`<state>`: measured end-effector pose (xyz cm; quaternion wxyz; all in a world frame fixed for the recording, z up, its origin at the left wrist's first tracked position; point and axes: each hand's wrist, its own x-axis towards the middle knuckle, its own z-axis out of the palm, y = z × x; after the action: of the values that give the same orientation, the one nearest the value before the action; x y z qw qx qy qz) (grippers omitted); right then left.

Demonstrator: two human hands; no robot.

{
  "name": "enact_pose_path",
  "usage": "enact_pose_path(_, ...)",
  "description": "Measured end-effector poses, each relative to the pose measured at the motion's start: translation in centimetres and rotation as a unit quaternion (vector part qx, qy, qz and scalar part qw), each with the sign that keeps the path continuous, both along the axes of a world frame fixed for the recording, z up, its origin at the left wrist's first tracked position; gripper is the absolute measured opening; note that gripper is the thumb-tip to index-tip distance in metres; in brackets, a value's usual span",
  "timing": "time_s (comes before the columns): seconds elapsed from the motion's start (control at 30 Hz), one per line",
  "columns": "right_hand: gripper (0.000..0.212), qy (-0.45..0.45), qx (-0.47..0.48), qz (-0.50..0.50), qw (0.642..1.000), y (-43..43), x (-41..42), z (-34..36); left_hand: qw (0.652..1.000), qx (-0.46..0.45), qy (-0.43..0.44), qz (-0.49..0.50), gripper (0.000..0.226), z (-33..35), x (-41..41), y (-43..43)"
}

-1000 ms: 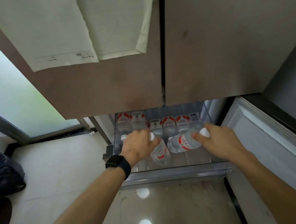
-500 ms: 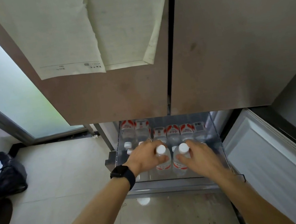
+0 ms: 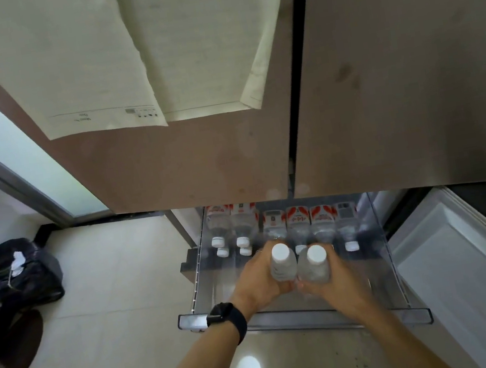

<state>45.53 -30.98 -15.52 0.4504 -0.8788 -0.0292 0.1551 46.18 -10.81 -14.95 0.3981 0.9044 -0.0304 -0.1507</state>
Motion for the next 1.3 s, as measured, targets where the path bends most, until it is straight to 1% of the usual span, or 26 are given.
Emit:
enact_pose_path(0.13, 0.064, 0.001, -0.007, -0.005, 1.0, 0.1, 0.4, -0.3, 1.0, 0.007, -0.018, -0.006, 0.063, -0.1, 0.2, 0.2)
enact_pose_path(0.2, 0.057, 0.008, -0.001, -0.018, 1.0, 0.2, 0.2, -0.5, 1.0, 0.007, -0.022, -0.005, 0.062, 0.3, -0.1, 0.3)
enact_pose_path(0.27, 0.051, 0.006, 0.021, -0.048, 0.999, 0.4, -0.4, 0.2, 0.999, 0.005, -0.035, 0.002, 0.062, 0.9, -0.7, 0.8)
enact_pose_path(0.37, 0.054, -0.022, 0.067, -0.065, 0.995, 1.2, -1.6, 3.5, 0.997, -0.026, -0.065, 0.04, 0.062, 3.1, -2.4, 2.7)
enact_pose_path(0.5, 0.059, -0.073, 0.113, -0.01, 0.991, 4.9, -3.1, 8.9, 0.982, -0.067, -0.125, 0.123, 0.066, 8.4, -6.5, 7.0)
enact_pose_path(0.63, 0.062, -0.126, 0.134, 0.083, 0.979, 11.6, -5.8, 13.3, 0.961, -0.061, -0.189, 0.194, 0.066, 13.3, -13.3, 12.9)
enact_pose_path(0.8, 0.063, -0.132, 0.136, 0.238, 0.952, 22.0, -13.4, 16.0, 0.927, 0.001, -0.227, 0.299, 0.066, 16.8, -26.0, 21.1)
enact_pose_path(0.93, 0.065, -0.135, 0.144, 0.345, 0.918, 30.2, -23.4, 16.5, 0.897, 0.05, -0.218, 0.381, 0.066, 17.0, -39.5, 26.5)
enact_pose_path(1.03, 0.062, -0.128, 0.16, 0.425, 0.881, 35.6, -32.3, 16.6, 0.871, 0.076, -0.196, 0.444, 0.069, 16.4, -50.6, 29.1)
enact_pose_path(1.17, 0.056, -0.095, 0.175, 0.525, 0.827, 41.1, -44.4, 16.4, 0.818, 0.092, -0.171, 0.541, 0.065, 16.1, -64.8, 30.6)
enact_pose_path(1.3, 0.052, -0.068, 0.172, 0.615, 0.766, 45.5, -55.6, 16.2, 0.772, 0.113, -0.146, 0.608, 0.063, 16.1, -77.0, 31.1)
